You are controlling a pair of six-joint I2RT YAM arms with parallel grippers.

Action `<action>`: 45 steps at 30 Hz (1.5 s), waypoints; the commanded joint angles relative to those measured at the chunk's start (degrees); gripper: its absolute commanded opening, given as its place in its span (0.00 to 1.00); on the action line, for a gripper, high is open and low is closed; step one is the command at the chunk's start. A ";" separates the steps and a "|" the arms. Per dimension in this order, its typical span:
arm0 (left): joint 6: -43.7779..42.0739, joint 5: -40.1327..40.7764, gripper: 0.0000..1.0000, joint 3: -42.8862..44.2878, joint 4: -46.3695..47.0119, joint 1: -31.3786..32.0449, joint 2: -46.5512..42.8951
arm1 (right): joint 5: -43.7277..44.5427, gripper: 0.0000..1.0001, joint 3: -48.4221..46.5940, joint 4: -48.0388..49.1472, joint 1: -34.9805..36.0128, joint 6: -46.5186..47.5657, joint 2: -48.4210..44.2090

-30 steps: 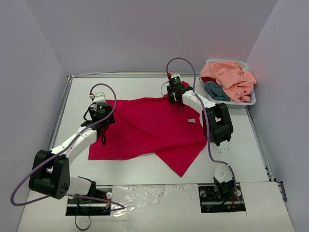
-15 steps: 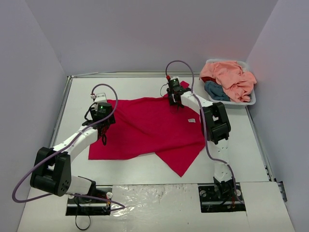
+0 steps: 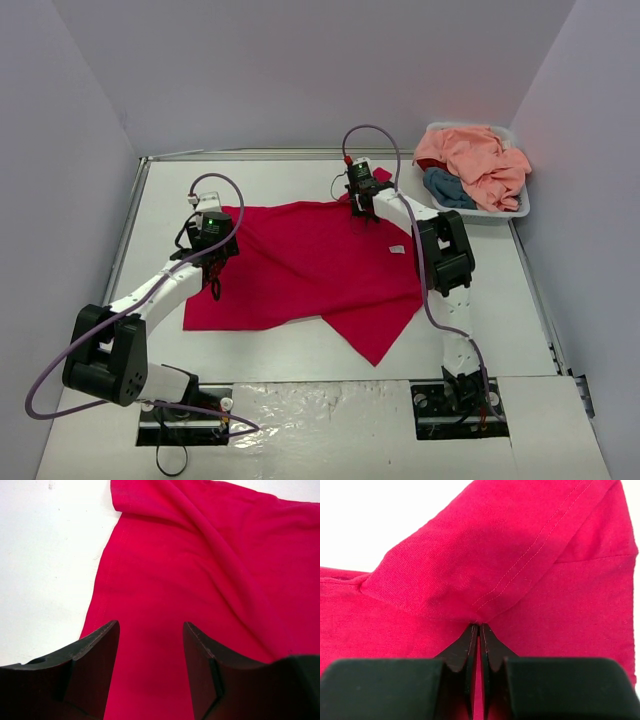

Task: Fold and stack the t-shirts
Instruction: Flatten out the tshirt

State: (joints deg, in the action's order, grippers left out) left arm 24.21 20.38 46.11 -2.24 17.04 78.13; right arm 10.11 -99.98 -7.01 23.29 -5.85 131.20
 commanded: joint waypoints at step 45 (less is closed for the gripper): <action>-0.56 -1.48 0.52 0.21 3.47 1.16 2.03 | 9.66 0.00 -31.85 -8.55 2.99 8.48 12.76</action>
State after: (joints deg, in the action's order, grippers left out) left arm 24.18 18.92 46.00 -0.47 17.69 80.07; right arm 17.65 -128.25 -14.83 25.89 1.19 143.24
